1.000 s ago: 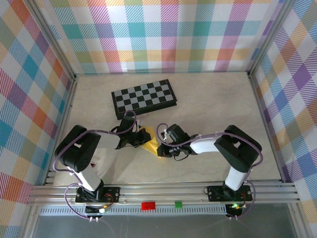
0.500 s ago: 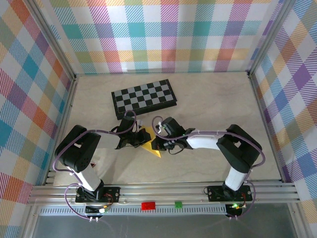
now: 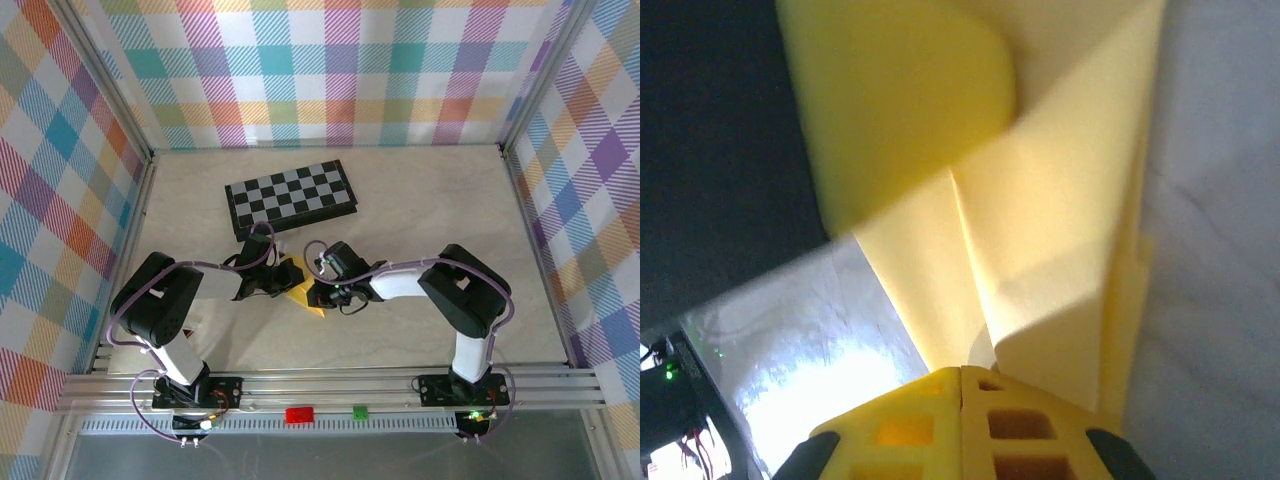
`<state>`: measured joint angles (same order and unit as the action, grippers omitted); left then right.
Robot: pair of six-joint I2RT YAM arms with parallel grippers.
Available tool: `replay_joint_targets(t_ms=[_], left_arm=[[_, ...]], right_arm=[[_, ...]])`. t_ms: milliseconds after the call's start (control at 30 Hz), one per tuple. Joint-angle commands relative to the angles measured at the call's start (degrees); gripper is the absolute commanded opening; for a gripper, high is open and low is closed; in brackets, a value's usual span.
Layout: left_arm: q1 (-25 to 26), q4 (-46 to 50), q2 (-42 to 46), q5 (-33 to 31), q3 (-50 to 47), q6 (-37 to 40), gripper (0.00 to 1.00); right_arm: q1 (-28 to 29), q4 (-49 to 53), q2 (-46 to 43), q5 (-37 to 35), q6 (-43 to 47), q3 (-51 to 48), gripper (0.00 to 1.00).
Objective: Fold a paper plane with a square sheet of paper (pick it up from the middle)
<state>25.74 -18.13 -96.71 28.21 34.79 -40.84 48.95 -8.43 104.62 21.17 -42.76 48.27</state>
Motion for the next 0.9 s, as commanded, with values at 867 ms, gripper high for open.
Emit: replay_joint_targets(t_ms=[867], left_arm=[[-0.69,6.45,-2.02,-3.64,-1.34,1.16,0.00]], right_arm=[[-0.69,5.67,1.35,-2.60,-2.37,-0.15,0.07]])
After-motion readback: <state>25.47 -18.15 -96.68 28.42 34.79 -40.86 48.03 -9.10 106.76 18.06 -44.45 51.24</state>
